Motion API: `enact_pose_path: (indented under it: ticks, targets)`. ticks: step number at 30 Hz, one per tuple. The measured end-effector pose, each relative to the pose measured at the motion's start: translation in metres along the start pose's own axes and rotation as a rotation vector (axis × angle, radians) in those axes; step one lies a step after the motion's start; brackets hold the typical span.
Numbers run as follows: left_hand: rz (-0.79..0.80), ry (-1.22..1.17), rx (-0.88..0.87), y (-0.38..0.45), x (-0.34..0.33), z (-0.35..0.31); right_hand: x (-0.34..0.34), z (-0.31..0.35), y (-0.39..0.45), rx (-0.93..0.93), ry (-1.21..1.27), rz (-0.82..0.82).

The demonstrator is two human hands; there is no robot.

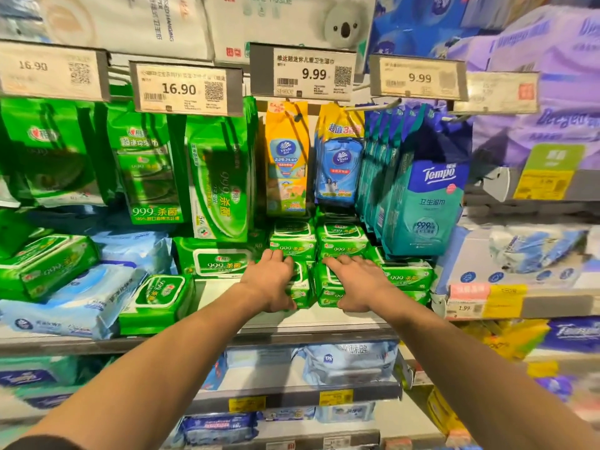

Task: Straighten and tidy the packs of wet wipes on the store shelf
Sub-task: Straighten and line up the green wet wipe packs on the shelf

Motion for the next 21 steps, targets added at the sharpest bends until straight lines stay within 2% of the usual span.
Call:
enact_pose_path:
  ticks: [6, 13, 21]
  targets:
    - [0.006, -0.042, -0.054, 0.013, -0.014, -0.011, -0.002, 0.001, -0.001, -0.005, -0.045, -0.015]
    - [-0.109, -0.112, -0.062, 0.017, -0.016, -0.013, -0.004, 0.002, -0.001, -0.011, -0.060, -0.032]
    - [-0.111, -0.103, -0.076, 0.016, -0.020, -0.016, -0.016, 0.014, 0.002, 0.000, -0.006, -0.062]
Point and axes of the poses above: each hand's wrist, its own y-axis towards the middle knuckle, its own x-axis out of the back of the hand, z = x × y, the point moved 5 cm from there along y, towards the middle knuckle, and after that the axes turned 1 degree about -z, right-handed, at the moved point
